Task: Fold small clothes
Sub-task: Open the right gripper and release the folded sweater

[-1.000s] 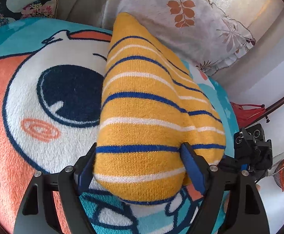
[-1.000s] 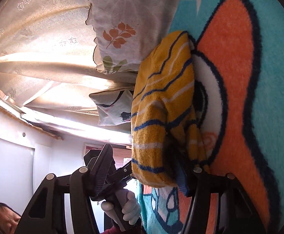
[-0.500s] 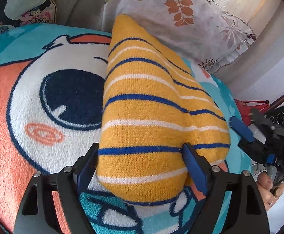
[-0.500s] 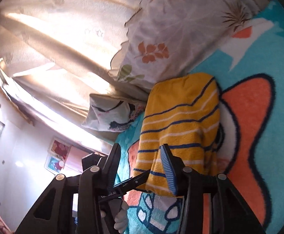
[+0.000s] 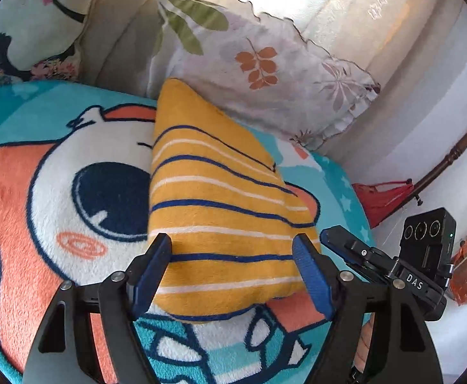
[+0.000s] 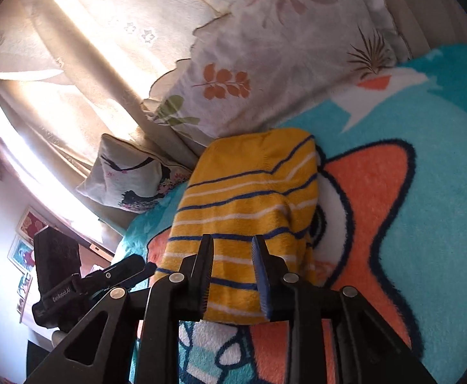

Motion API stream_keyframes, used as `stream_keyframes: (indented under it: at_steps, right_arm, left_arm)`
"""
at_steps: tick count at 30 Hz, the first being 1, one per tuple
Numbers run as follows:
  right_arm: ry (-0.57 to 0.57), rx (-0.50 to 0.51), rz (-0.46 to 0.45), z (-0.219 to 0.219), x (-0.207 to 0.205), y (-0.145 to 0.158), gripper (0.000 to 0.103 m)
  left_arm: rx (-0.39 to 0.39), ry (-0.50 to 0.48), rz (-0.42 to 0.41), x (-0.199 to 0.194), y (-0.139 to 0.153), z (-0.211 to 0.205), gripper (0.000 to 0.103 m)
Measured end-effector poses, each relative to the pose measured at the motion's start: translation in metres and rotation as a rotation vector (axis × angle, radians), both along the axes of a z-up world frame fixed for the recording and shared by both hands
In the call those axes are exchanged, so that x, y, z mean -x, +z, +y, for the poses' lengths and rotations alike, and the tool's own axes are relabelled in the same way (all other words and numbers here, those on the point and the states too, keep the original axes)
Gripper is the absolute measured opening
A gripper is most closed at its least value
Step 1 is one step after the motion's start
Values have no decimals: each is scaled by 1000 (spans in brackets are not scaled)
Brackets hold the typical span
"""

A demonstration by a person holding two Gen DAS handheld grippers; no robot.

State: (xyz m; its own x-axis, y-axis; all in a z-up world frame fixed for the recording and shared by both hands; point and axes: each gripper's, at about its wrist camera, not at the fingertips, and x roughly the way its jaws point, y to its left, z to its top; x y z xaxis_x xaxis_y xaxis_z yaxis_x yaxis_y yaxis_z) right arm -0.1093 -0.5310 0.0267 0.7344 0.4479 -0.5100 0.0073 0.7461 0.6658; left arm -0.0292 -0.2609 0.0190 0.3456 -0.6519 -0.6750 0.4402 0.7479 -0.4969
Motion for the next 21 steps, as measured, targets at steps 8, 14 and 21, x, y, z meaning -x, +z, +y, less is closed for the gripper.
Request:
stream_keyframes:
  at_steps: [8,14,21]
  right_arm:
    - [48,192,126,31,-13,-28,20]
    - [-4,360,46,49,-1,1,34]
    - [-62,297,43,30,-26,-4,41]
  left_arm:
    - [-107,50,86,-24,-41,4,79]
    - [-95,71,10,-1,-16,18,79]
    - [-73,110,-35,23,0,32,79]
